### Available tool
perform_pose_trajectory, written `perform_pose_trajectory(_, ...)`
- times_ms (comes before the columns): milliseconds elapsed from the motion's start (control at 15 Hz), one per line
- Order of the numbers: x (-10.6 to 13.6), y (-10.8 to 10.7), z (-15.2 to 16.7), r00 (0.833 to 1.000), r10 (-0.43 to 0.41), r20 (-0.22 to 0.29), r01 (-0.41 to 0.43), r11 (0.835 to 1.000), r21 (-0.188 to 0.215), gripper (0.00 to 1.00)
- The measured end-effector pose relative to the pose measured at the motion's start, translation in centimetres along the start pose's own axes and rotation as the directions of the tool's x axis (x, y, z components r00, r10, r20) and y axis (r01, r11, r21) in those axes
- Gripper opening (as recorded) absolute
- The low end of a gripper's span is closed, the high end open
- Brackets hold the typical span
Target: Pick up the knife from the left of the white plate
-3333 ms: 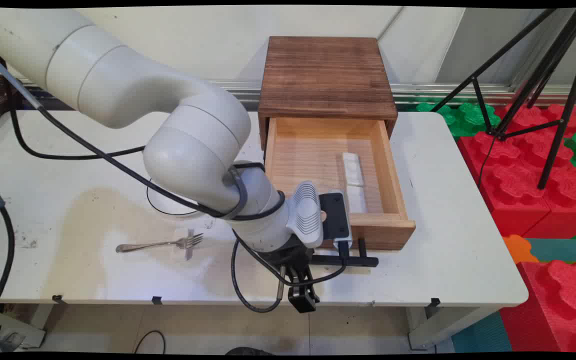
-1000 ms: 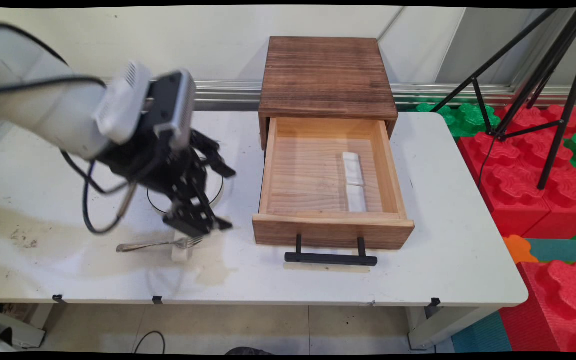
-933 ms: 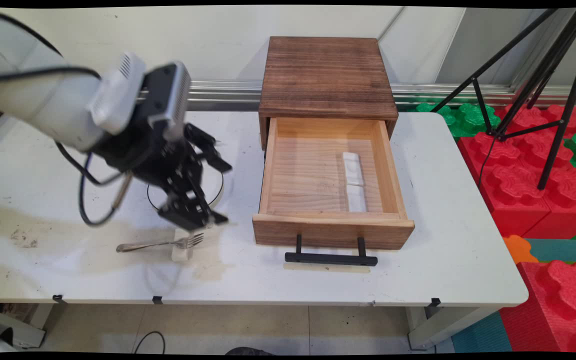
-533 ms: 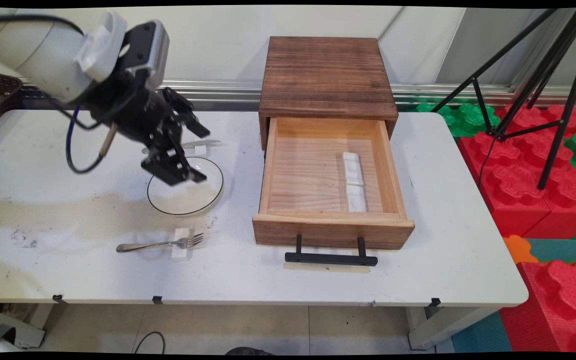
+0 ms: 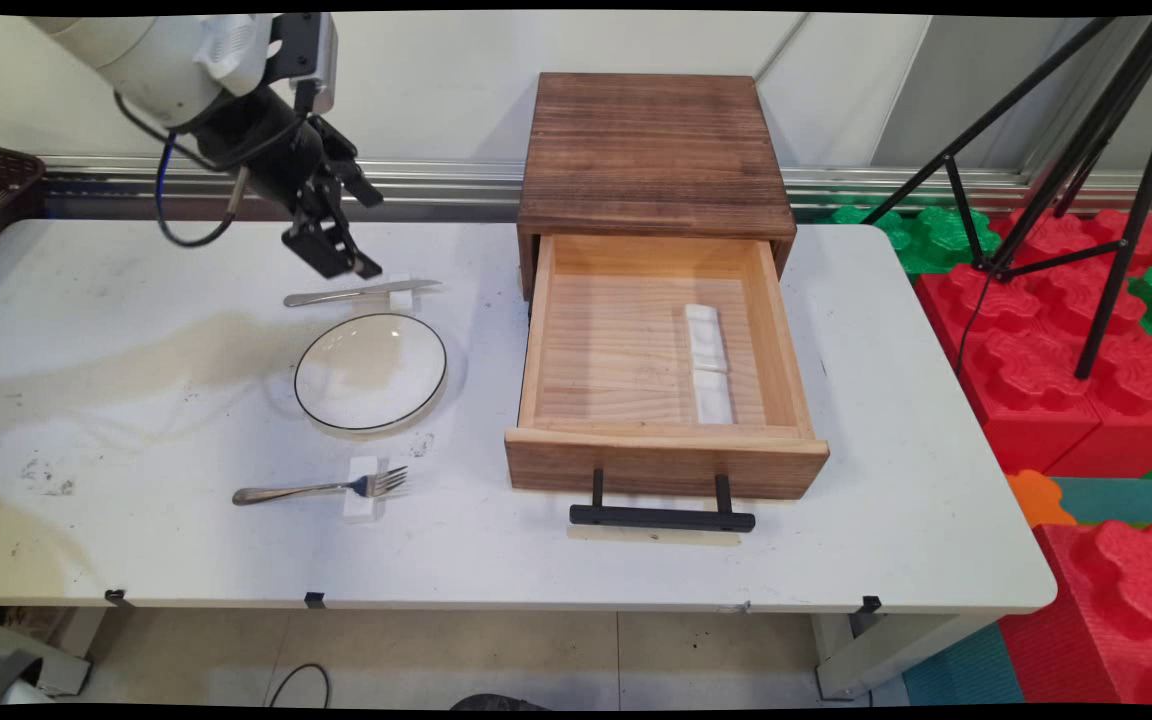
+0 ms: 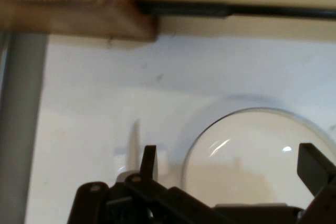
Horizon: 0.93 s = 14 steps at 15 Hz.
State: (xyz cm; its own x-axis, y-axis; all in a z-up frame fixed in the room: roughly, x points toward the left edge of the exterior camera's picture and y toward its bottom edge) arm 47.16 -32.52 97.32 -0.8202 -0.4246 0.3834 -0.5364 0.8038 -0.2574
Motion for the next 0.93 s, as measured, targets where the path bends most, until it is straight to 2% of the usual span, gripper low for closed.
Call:
perform_pose_trajectory(133,-0.9,-2.6,1.3,0.999,-0.008,0.040,0.008,1.000,0.019,1.00)
perform_pose_trajectory(333,-1.9,-5.3,3.0,0.996,-0.018,0.082,0.016,0.999,0.031,1.00)
perform_pose_trajectory(933,-4.3,-10.9,8.1,0.983,-0.016,0.180,0.012,1.000,0.024,1.00)
